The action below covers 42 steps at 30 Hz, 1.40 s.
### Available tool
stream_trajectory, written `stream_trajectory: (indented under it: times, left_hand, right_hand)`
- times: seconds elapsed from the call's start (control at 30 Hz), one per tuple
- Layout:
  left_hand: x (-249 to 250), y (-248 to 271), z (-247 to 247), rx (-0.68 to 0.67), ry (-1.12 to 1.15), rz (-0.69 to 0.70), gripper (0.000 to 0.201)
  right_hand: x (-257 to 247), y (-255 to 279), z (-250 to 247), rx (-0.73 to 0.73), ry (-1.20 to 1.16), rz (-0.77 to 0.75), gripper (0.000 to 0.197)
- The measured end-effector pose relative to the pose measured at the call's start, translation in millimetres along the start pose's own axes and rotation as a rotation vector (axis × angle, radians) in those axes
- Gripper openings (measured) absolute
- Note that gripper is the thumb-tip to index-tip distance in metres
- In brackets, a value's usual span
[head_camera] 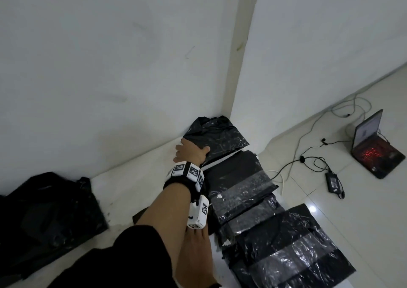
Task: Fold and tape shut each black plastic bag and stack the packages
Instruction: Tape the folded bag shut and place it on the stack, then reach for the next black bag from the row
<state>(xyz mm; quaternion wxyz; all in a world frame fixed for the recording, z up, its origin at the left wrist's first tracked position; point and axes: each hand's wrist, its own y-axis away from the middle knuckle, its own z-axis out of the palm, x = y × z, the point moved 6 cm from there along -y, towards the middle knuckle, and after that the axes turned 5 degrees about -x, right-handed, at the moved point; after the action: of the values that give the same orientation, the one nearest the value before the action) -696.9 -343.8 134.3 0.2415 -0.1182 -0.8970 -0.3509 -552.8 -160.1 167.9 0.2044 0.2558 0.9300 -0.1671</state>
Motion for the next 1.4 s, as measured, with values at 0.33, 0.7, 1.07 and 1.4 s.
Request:
stream_trajectory:
  times: [0.33, 0.7, 1.07, 1.4]
  left_hand:
    - [-5.3, -15.3, -12.4, -0.083, 0.319, 0.096, 0.077]
    - [-78.0, 83.3, -85.0, -0.111, 0.852, 0.214, 0.048]
    - [-305.9, 230.0, -107.9, -0.045, 0.928, 0.070, 0.049]
    - [-406.2, 312.9, -26.8, -0.144, 0.791, -0.033, 0.070]
  right_hand:
    - [6.9, 9.6, 31.0, -0.356, 0.103, 0.088, 0.052]
    - [7.2, 8.3, 33.1, -0.374, 0.198, 0.088, 0.107]
    - [5.4, 14.8, 26.9, -0.493, 0.176, 0.104, 0.072]
    - [12.8, -2.7, 19.9, -0.556, 0.238, 0.141, 0.097]
